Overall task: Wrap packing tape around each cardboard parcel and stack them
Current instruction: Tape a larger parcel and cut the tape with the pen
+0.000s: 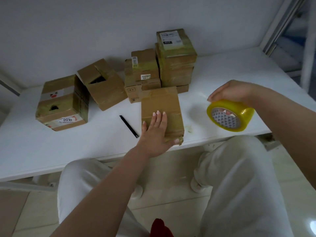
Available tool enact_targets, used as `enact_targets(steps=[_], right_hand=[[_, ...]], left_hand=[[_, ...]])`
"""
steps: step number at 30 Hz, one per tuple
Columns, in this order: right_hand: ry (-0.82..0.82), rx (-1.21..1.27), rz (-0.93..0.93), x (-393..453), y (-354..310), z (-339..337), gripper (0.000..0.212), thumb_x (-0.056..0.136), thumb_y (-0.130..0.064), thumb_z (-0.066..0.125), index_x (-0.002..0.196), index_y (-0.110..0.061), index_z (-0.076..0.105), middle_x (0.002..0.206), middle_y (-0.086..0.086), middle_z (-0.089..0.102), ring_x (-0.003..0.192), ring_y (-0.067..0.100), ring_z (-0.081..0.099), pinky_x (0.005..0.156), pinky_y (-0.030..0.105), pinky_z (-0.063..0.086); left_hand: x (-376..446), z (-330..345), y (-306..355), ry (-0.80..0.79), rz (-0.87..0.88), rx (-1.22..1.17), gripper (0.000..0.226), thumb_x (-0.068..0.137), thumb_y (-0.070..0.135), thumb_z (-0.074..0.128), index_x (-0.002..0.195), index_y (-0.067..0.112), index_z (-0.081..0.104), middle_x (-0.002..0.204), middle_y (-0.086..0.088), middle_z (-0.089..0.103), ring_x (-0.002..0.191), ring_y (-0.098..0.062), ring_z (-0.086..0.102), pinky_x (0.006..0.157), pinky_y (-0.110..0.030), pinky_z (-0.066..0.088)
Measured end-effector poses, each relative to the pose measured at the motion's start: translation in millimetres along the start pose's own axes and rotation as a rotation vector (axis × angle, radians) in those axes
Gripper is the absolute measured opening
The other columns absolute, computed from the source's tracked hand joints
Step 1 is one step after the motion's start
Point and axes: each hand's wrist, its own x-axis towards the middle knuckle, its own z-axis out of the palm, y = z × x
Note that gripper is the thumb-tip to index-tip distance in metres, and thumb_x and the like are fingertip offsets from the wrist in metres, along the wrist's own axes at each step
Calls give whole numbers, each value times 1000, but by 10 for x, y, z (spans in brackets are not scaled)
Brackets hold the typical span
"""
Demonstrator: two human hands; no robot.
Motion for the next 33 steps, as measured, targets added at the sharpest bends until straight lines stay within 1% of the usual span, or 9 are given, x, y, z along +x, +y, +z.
enact_targets(steps=[3,6,11,13,16,18,22,25,33], right_hand=[[-65,58,-28,-248,-102,-161,22,77,-39,77,96,-26,77,93,7,74,78,29,72,70,37,59],[-151,72,-61,-417,-260,-179,22,78,-34,76,98,-23,76,88,10,74,72,25,70,54,29,55],[-330,67,-127,-532,-494,-26,29,78,-28,75,104,-18,75,93,11,73,55,12,64,47,25,50],[-377,57,-156,-531,-550,34,30,77,-27,75,106,-17,75,88,8,74,53,10,64,47,25,50],[-409,19,-171,-503,-606,104,32,77,-29,75,106,-19,75,80,3,73,55,10,66,49,26,52],[-431,9,-180,-489,-619,121,38,72,-35,75,108,-23,74,86,1,74,64,12,70,52,26,54],[-363,78,-218,-390,-643,132,29,78,-34,71,106,-25,70,103,0,70,85,16,68,66,26,54],[-215,-153,-269,-246,-699,269,18,83,-36,73,97,-24,71,100,-3,65,83,14,62,67,27,50],[-203,-392,-276,-11,-832,587,25,85,-37,71,96,-15,73,103,7,67,88,20,61,72,32,49]], left_hand=[[-119,-207,77,156,-105,-622,88,89,63,49,156,24,9,164,1,8,150,-16,8,121,-41,17],[-219,-370,194,311,-200,-1005,87,74,75,50,147,28,40,148,5,44,134,-14,43,104,-30,37],[-285,-620,270,161,-235,-1274,106,53,87,45,137,23,48,131,3,57,118,-19,58,99,-47,50],[-295,-666,220,143,-252,-1245,102,51,85,50,127,18,58,120,0,65,109,-18,63,92,-42,54],[-245,-650,78,267,-256,-1158,43,71,57,73,83,15,70,85,-2,69,80,-17,62,74,-30,54],[-188,-629,-33,378,-271,-1052,24,78,36,78,72,16,67,81,2,71,72,-11,60,65,-24,50],[-117,-601,-203,533,-318,-833,28,83,37,76,81,10,69,79,7,70,71,-4,63,59,-14,52],[-70,-506,-174,500,-349,-541,28,84,45,71,81,18,65,74,19,59,66,-1,55,54,-21,42],[47,-229,-152,532,-392,-10,29,89,54,60,86,25,61,81,7,64,93,-15,55,62,-28,41]])
